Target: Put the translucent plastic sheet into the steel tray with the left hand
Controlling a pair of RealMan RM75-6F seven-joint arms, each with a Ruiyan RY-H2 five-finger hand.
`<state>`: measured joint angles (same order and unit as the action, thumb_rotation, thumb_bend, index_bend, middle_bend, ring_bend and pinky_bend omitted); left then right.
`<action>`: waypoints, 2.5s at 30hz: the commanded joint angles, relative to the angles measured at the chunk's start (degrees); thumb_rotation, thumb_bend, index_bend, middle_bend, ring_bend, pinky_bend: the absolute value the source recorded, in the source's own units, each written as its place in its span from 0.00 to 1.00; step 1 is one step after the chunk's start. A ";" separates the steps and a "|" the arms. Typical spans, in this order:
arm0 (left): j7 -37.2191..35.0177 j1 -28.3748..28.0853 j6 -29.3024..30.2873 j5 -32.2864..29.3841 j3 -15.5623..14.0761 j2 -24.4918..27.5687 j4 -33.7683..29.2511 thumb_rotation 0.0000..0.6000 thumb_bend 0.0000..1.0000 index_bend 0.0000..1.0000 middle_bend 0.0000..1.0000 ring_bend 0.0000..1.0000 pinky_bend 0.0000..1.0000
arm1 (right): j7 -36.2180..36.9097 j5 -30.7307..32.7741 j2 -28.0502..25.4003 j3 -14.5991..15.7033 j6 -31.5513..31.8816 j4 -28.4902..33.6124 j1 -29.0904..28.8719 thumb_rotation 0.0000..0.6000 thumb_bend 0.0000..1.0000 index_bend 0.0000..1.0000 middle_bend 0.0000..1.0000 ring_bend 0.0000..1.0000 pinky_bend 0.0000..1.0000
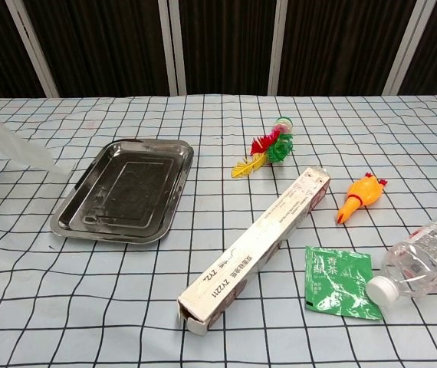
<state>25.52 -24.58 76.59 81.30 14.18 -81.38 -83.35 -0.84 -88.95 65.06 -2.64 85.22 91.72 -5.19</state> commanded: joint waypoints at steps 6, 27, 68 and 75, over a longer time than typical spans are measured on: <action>5.23 -7.04 -3.79 -3.33 6.10 0.19 -2.08 1.00 0.49 0.64 0.07 0.00 0.11 | 0.78 -0.01 -0.04 -0.15 0.17 -0.20 -0.01 1.00 0.29 0.00 0.00 0.00 0.04; 10.11 -14.95 -2.54 -3.95 4.16 -9.21 -2.12 1.00 0.49 0.64 0.09 0.00 0.11 | 3.19 -0.21 -0.42 -0.14 0.67 -0.80 0.25 1.00 0.29 0.00 0.00 0.00 0.04; 10.57 -5.68 -8.36 -4.92 -12.23 -4.44 -5.41 1.00 0.15 0.00 0.00 0.00 0.08 | 3.78 -0.01 -0.46 -0.25 1.03 0.01 0.62 1.00 0.29 0.00 0.00 0.00 0.04; 11.07 -6.54 -13.42 -7.36 -13.40 0.85 -9.88 1.00 0.32 0.00 0.00 0.00 0.08 | 3.80 -0.13 -0.35 -0.29 1.19 0.12 0.65 1.00 0.29 0.00 0.00 0.00 0.04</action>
<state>36.48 -30.75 64.44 74.68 1.17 -81.81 -92.16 2.95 -89.08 64.70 -2.94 86.43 91.83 -4.53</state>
